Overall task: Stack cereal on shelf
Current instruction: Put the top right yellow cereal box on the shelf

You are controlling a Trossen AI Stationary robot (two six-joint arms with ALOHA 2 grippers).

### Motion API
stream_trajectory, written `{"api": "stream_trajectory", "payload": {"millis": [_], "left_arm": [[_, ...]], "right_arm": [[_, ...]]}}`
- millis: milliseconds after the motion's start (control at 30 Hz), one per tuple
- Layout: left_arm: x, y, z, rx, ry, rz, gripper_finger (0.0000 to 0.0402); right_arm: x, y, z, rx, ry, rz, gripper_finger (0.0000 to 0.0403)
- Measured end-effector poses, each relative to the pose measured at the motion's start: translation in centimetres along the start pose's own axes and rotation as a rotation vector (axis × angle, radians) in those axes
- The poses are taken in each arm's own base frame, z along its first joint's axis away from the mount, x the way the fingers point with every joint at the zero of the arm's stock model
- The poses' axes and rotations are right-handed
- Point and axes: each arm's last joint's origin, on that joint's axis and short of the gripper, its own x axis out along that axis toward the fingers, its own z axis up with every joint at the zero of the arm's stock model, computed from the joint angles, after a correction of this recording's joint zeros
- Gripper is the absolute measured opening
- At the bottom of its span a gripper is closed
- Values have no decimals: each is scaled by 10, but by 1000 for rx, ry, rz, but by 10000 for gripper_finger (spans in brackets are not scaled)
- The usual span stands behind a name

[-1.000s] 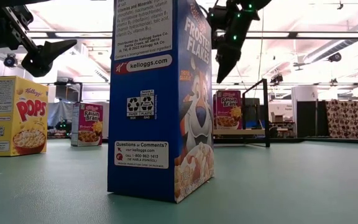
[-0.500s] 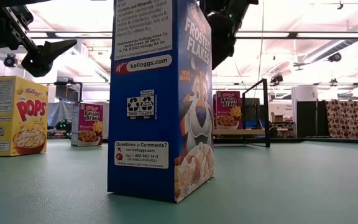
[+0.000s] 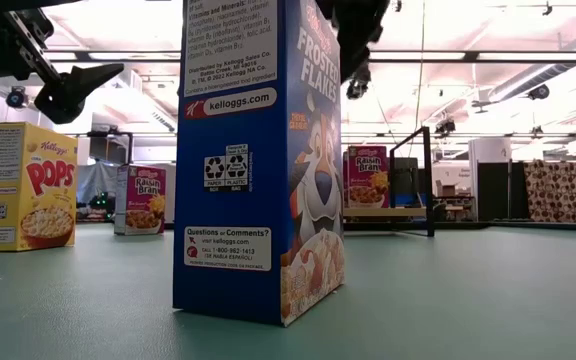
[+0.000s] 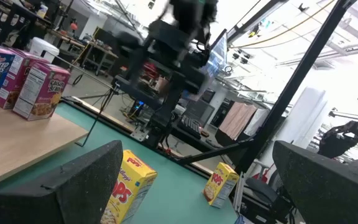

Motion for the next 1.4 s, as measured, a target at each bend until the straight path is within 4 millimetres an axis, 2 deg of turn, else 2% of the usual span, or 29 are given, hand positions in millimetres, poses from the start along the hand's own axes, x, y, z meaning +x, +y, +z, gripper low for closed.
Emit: {"api": "stream_trajectory", "payload": {"millis": [200,533,733,1067,1233,1400], "left_arm": [[0,0,0,0,0,0,398],[0,0,0,0,0,0,398],[0,0,0,0,0,0,398],[0,0,0,0,0,0,398],[0,0,0,0,0,0,398],[0,0,0,0,0,0,398]], "right_arm": [[7,39,8,-207,-47,39,219],[47,66,12,-458,38,76,219],[72,69,12,-593,117,-21,219],[81,69,20,-782,63,-40,219],[94,68,18,-802,100,-23,219],[97,68,20,-832,80,-15,219]]}}
